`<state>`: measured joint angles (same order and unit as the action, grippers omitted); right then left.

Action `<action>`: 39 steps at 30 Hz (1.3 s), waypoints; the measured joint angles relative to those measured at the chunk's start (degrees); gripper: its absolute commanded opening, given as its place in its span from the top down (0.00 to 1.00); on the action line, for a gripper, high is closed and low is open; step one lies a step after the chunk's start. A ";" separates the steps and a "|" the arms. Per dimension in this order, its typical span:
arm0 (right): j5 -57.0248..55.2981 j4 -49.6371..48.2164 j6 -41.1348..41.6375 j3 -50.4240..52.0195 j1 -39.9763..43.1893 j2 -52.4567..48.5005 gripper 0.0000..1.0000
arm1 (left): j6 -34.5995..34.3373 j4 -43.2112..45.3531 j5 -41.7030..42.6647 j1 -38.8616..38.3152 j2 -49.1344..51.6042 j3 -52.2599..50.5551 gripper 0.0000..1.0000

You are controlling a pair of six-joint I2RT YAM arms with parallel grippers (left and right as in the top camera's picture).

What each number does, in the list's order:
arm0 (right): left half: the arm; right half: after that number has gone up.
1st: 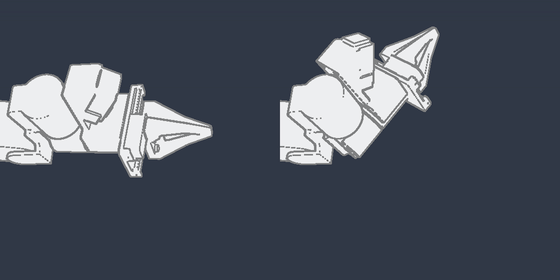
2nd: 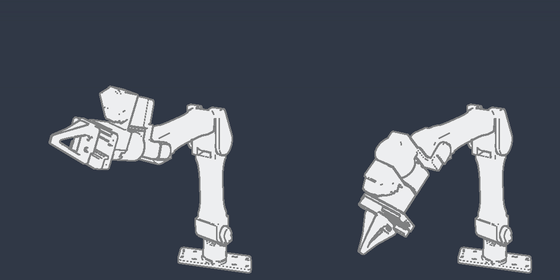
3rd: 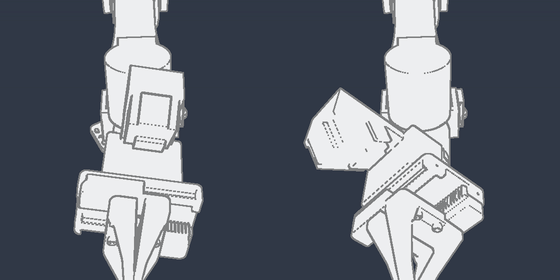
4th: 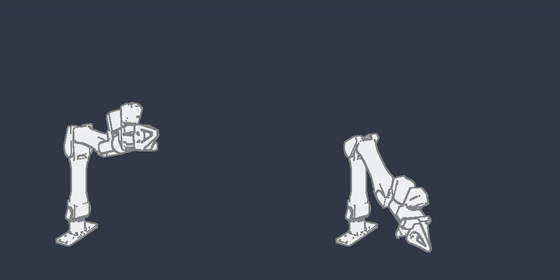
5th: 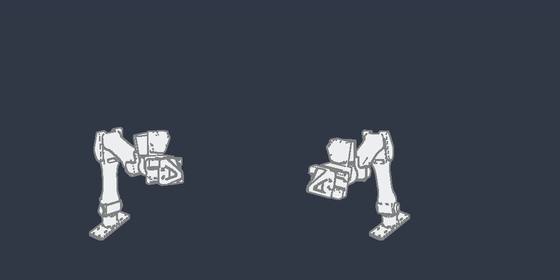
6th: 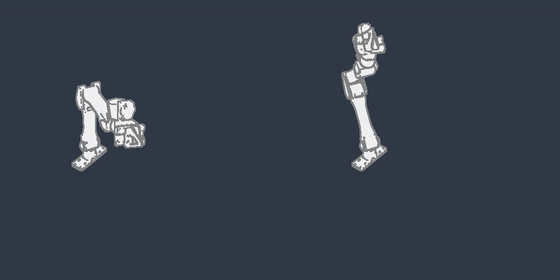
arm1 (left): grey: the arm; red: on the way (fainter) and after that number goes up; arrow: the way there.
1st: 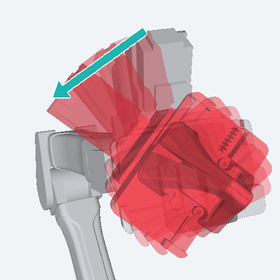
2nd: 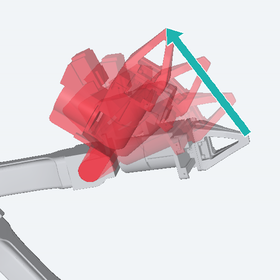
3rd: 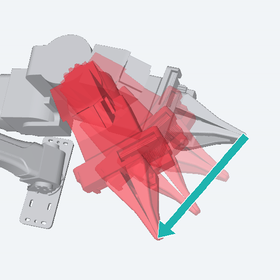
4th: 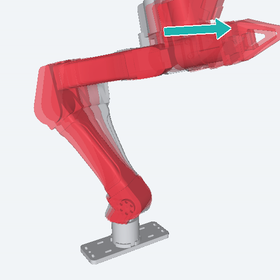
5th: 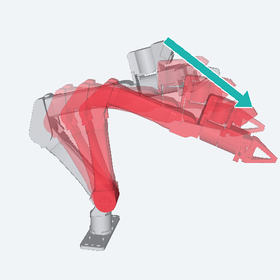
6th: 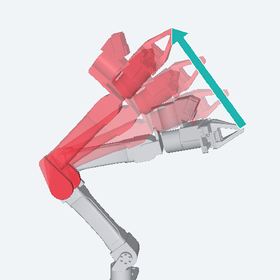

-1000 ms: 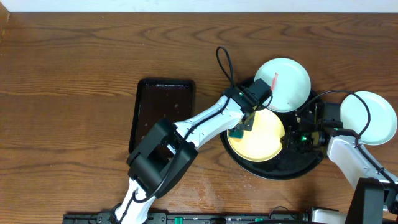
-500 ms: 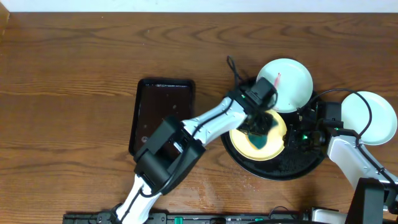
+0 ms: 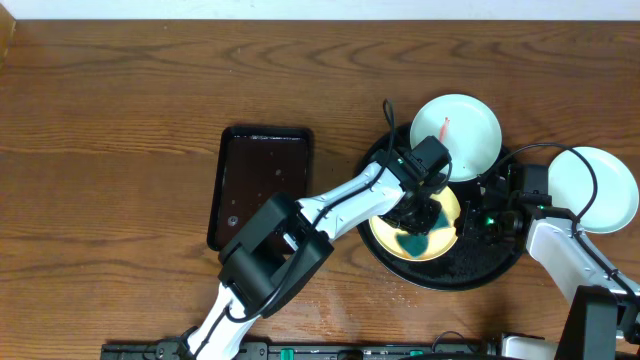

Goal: Clean dirty plates on tray and stack at the side
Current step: 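Return the green sponge to the black sponge tray with the left gripper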

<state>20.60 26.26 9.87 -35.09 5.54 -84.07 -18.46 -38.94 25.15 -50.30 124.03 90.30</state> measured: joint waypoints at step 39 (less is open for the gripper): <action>1.07 0.48 -3.87 0.00 -0.02 0.00 0.99 | -0.02 -11.04 -20.61 37.13 -26.77 -19.39 0.85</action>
<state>21.67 26.74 6.00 -35.09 5.52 -84.07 -18.48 -49.98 4.54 -13.17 97.25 70.91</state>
